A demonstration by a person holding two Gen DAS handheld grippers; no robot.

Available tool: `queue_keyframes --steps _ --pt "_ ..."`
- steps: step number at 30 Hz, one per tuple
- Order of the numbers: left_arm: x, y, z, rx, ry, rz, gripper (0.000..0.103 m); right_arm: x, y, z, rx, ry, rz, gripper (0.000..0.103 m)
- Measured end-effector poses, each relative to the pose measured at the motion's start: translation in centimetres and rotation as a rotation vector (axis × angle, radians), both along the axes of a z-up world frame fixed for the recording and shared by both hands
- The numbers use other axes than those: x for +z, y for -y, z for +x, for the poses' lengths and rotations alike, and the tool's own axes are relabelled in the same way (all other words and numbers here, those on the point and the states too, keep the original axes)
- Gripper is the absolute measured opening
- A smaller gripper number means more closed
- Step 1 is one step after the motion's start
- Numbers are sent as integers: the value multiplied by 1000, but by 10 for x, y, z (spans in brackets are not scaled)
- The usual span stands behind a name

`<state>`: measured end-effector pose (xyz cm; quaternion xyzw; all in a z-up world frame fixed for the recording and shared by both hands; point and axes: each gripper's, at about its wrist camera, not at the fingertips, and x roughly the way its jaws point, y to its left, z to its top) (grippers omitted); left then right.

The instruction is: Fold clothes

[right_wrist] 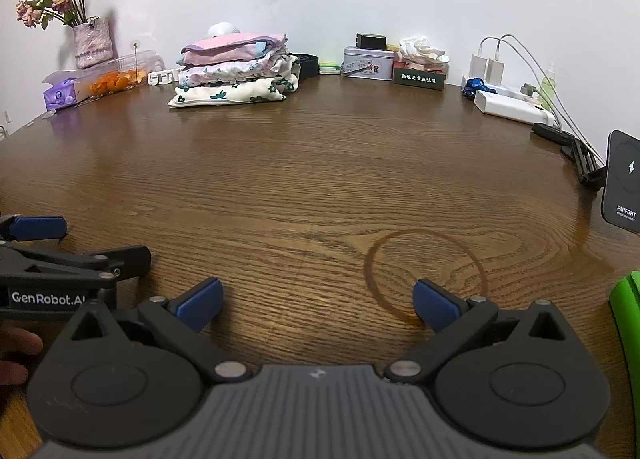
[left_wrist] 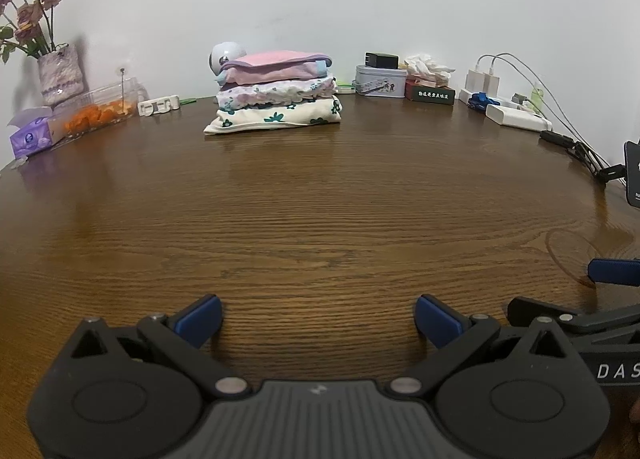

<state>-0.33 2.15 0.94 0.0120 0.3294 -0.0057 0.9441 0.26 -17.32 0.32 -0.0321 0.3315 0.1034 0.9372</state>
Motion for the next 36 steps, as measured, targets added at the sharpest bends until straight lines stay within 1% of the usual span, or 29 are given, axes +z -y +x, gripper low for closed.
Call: queue_keyframes --steps 36 --pt "0 0 0 6 -2 -4 103 0 0 0 -10 2 8 102"
